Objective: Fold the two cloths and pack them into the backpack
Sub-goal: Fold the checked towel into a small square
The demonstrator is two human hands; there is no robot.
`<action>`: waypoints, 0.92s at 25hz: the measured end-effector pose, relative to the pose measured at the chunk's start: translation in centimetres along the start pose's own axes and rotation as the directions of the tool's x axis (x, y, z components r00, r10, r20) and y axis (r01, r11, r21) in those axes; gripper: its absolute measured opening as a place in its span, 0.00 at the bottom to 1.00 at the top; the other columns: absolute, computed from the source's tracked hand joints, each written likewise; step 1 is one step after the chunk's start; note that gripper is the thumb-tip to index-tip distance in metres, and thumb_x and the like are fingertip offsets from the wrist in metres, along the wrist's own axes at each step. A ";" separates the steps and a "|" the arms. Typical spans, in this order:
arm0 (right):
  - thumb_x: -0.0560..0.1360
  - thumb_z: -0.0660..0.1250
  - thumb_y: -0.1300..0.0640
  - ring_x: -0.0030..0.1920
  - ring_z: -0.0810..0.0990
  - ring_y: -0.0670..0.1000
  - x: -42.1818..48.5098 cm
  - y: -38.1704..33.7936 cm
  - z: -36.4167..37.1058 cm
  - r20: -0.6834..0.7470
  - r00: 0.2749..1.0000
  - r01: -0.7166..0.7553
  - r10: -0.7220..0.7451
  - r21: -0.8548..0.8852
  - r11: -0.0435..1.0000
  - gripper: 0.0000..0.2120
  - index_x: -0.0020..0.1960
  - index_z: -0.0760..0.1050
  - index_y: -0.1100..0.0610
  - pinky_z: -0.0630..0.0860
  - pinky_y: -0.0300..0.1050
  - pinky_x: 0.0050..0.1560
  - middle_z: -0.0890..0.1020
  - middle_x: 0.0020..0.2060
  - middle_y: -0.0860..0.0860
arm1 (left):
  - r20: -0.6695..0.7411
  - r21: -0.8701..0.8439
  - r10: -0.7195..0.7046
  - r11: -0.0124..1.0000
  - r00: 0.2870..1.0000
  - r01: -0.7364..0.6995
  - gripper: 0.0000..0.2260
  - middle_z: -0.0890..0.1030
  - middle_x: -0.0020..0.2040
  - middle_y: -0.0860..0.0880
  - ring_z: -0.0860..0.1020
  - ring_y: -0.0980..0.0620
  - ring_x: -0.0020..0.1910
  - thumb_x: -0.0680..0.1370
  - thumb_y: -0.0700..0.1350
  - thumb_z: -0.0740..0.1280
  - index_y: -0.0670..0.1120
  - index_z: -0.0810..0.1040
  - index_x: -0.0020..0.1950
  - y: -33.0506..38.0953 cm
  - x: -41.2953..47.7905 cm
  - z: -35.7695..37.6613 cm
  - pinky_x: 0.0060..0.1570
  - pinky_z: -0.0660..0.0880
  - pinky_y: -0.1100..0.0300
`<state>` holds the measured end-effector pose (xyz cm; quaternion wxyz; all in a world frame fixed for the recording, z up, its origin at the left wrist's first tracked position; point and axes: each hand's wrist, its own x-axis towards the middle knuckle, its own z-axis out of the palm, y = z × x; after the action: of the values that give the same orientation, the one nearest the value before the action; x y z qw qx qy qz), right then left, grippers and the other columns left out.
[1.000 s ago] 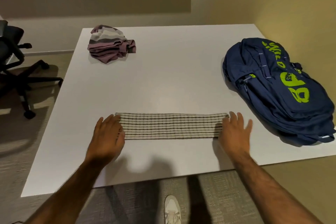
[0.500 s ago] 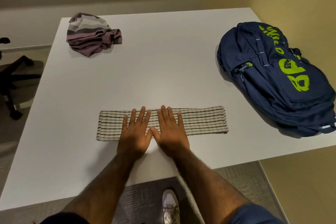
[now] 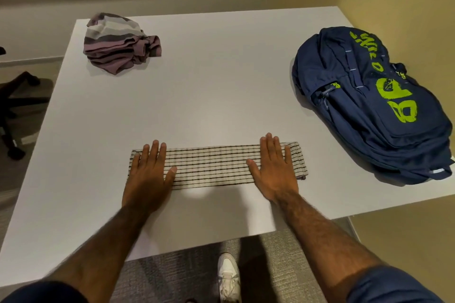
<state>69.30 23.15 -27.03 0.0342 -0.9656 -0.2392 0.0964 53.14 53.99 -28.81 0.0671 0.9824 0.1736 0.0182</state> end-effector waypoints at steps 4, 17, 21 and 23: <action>0.81 0.32 0.33 0.81 0.36 0.52 0.1 3.5 -0.5 -0.010 0.999 -0.042 0.042 -0.091 0.995 0.38 0.82 0.36 0.57 0.37 0.59 0.79 0.38 0.82 0.54 | 0.040 0.072 -0.100 0.993 0.994 0.097 0.35 0.48 0.84 0.44 0.46 0.43 0.83 0.82 0.64 0.44 0.46 0.48 0.84 -1.1 -0.3 -0.5 0.80 0.41 0.42; 0.84 0.44 0.45 0.81 0.39 0.55 1.5 -10.3 0.8 -0.028 0.987 0.160 -0.158 0.121 0.980 0.31 0.83 0.46 0.59 0.46 0.63 0.79 0.43 0.82 0.54 | -0.057 -0.066 0.062 0.996 0.996 -0.066 0.27 0.55 0.83 0.42 0.53 0.40 0.82 0.86 0.53 0.47 0.43 0.56 0.83 8.6 2.5 0.9 0.76 0.58 0.36; 0.82 0.37 0.37 0.80 0.33 0.50 1.4 -7.0 0.8 0.007 0.999 0.052 -0.052 0.079 0.996 0.35 0.82 0.38 0.55 0.37 0.60 0.79 0.36 0.81 0.50 | -0.063 -0.048 0.084 0.995 0.994 -0.087 0.29 0.57 0.83 0.45 0.54 0.42 0.82 0.84 0.57 0.53 0.45 0.57 0.83 5.8 1.9 1.3 0.78 0.54 0.39; 0.82 0.35 0.34 0.80 0.33 0.51 1.5 -5.2 0.3 -0.003 1.000 0.004 -0.003 0.077 0.997 0.37 0.82 0.36 0.55 0.36 0.60 0.79 0.36 0.81 0.51 | -0.036 0.007 0.044 0.999 0.998 -0.043 0.30 0.57 0.82 0.44 0.57 0.41 0.81 0.83 0.58 0.52 0.45 0.57 0.83 4.4 2.2 0.9 0.78 0.55 0.39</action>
<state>68.19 28.46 -27.01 0.0718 -0.9632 -0.2370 0.1042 56.70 50.54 -29.08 0.0604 0.9856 0.1533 0.0367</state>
